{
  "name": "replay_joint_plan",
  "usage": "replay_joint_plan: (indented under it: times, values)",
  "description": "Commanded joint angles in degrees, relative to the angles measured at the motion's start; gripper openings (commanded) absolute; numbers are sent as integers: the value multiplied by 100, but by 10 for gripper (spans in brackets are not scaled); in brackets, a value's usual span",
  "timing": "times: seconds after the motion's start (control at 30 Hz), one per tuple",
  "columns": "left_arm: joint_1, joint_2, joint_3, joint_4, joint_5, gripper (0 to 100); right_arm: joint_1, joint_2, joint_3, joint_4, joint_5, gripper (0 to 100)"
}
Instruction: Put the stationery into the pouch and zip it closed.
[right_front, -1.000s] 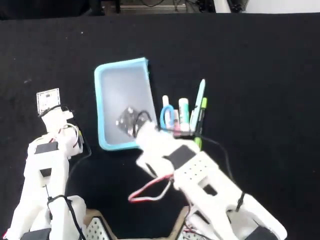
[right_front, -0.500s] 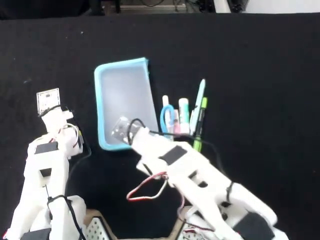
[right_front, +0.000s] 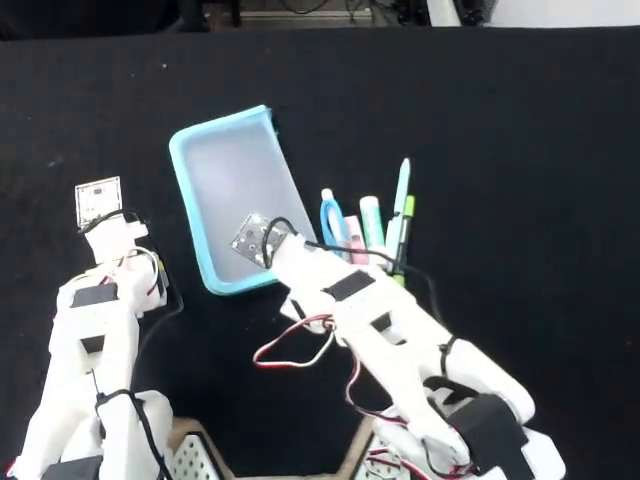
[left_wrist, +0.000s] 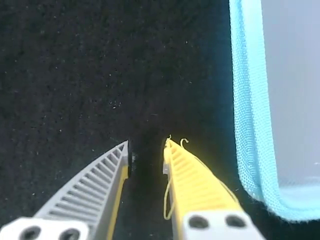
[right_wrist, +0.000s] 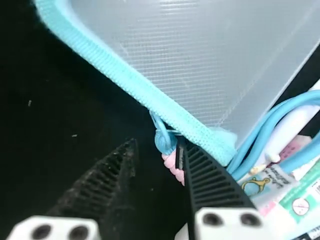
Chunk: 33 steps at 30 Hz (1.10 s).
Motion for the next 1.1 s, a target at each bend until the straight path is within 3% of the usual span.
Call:
replay_joint_plan:
  times: [0.0,0.07,0.13,0.27,0.43,0.6,0.73,0.9,1.07]
  values:
    - [57,9,-84,-97,18,120,105,48,-251,-70,79,137]
    - [57,9,-92,-97,18,120,105,48,-224,-53,79,111]
    - [40,9,-75,-97,18,120,114,40,-268,105,44,2]
    - [22,9,-66,-97,18,120,132,-347,-593,818,-9,11]
    - [22,9,-57,-79,18,120,97,-1534,-1121,2444,-941,11]
    - [4,9,-57,-70,18,120,114,-2193,-637,3323,-1081,12]
    - [4,9,-57,-88,18,120,105,-2536,-198,3323,-1073,31]
    - [4,9,4,-97,18,120,-141,-2888,180,2927,-1064,201]
    - [4,9,13,-97,18,120,-633,-2941,1024,1978,-316,198]
